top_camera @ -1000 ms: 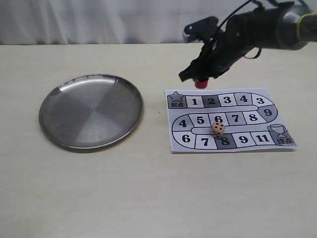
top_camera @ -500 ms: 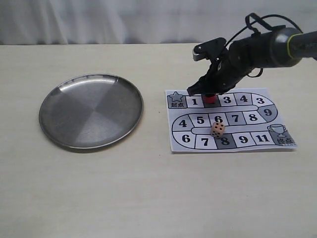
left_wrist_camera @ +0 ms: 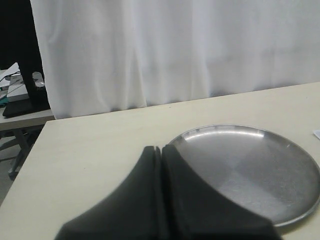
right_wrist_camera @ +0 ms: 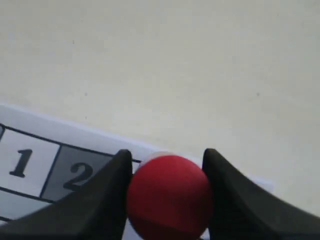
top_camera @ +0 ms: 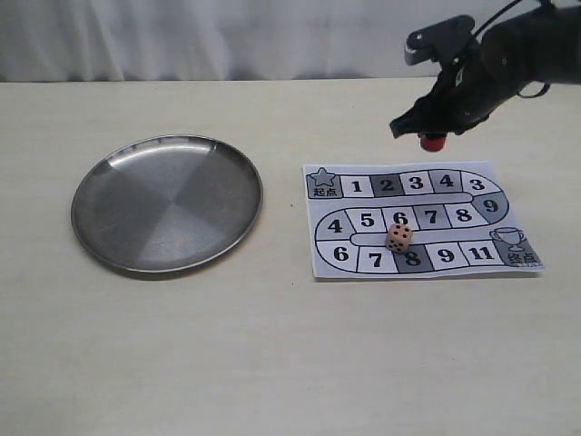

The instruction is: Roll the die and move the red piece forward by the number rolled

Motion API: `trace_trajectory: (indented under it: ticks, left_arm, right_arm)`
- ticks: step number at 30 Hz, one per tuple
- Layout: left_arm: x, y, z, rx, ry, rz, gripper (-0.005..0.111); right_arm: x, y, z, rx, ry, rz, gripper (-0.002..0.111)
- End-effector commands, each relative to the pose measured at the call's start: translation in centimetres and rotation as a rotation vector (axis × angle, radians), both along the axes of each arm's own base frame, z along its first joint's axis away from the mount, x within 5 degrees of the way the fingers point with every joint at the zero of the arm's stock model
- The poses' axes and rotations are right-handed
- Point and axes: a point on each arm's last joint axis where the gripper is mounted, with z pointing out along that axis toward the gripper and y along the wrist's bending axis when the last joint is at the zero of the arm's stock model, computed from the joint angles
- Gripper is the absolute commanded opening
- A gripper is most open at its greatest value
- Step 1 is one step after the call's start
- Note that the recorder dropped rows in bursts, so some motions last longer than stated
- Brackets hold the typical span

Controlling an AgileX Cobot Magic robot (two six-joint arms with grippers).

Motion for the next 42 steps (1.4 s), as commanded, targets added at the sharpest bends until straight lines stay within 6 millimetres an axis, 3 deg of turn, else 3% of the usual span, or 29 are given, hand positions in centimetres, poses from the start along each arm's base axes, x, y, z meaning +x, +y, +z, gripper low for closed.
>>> trace_trajectory:
  ticks: [1, 5, 9, 12, 18, 21, 26, 36, 42]
  left_arm:
    - [0.0, 0.0, 0.0, 0.003, -0.012, -0.006, 0.0]
    - [0.0, 0.0, 0.0, 0.003, -0.012, -0.006, 0.0]
    - [0.0, 0.0, 0.0, 0.003, -0.012, -0.006, 0.0]
    - [0.0, 0.0, 0.0, 0.003, -0.012, -0.006, 0.0]
    - [0.0, 0.0, 0.0, 0.003, -0.012, -0.006, 0.0]
    - [0.0, 0.0, 0.0, 0.003, -0.012, -0.006, 0.0]
    - [0.0, 0.0, 0.0, 0.003, -0.012, -0.006, 0.0]
    - [0.0, 0.0, 0.0, 0.003, -0.012, -0.006, 0.0]
    - [0.0, 0.0, 0.0, 0.003, -0.012, -0.006, 0.0]
  right_arm:
    - [-0.3, -0.2, -4.8, 0.004, 0.059, 0.01, 0.004]
    - [-0.4, -0.2, -8.0, 0.0, 0.116, 0.016, 0.004]
    - [-0.6, -0.2, -8.2, -0.009, 0.139, 0.012, 0.004]
    - [-0.5, -0.4, -5.6, -0.019, 0.105, 0.009, 0.004]
    - [-0.6, -2.0, 2.2, 0.029, -0.075, -0.059, 0.004]
    - [-0.8, -2.7, 3.2, 0.032, -0.097, -0.078, 0.004]
    - [-0.4, -3.2, 0.6, 0.022, -0.027, -0.092, 0.004]
    - [-0.1, -3.2, -8.9, 0.01, 0.18, -0.11, 0.004]
    - [-0.4, -3.3, -10.1, -0.003, 0.236, -0.118, 0.004]
